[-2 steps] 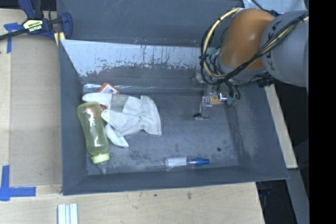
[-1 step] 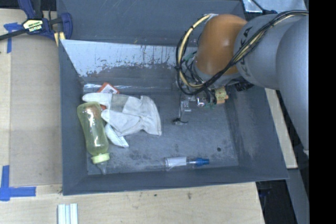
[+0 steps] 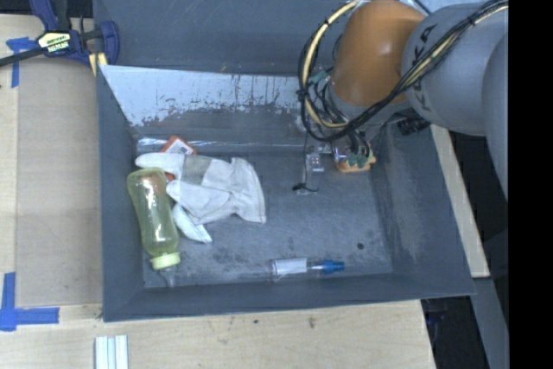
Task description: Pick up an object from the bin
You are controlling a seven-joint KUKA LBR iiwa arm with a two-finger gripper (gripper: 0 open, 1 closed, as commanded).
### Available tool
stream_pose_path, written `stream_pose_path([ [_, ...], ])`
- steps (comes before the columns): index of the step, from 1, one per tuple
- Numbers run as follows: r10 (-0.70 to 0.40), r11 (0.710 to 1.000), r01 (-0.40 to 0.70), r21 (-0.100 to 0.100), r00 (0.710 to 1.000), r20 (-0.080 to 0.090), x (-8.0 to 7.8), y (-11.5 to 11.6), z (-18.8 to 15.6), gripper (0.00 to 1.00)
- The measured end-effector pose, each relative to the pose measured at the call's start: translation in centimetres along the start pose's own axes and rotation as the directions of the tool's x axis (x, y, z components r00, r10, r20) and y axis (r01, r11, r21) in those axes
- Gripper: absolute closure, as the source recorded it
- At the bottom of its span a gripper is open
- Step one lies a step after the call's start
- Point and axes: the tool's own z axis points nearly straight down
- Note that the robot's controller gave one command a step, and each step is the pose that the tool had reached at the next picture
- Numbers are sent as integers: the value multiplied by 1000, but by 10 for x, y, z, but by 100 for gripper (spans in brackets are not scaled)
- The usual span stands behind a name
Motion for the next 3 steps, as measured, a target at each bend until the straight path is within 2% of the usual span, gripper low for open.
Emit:
stream_pose_path([
  [1, 20, 1000, -20, -1, 1000, 23, -2, 32, -5, 0],
  [2, -62, 998, 62, 1, 998, 7, 18, 77, 46, 0],
  [3, -93, 996, 93, 1, 996, 7, 36, 124, 49, 100],
])
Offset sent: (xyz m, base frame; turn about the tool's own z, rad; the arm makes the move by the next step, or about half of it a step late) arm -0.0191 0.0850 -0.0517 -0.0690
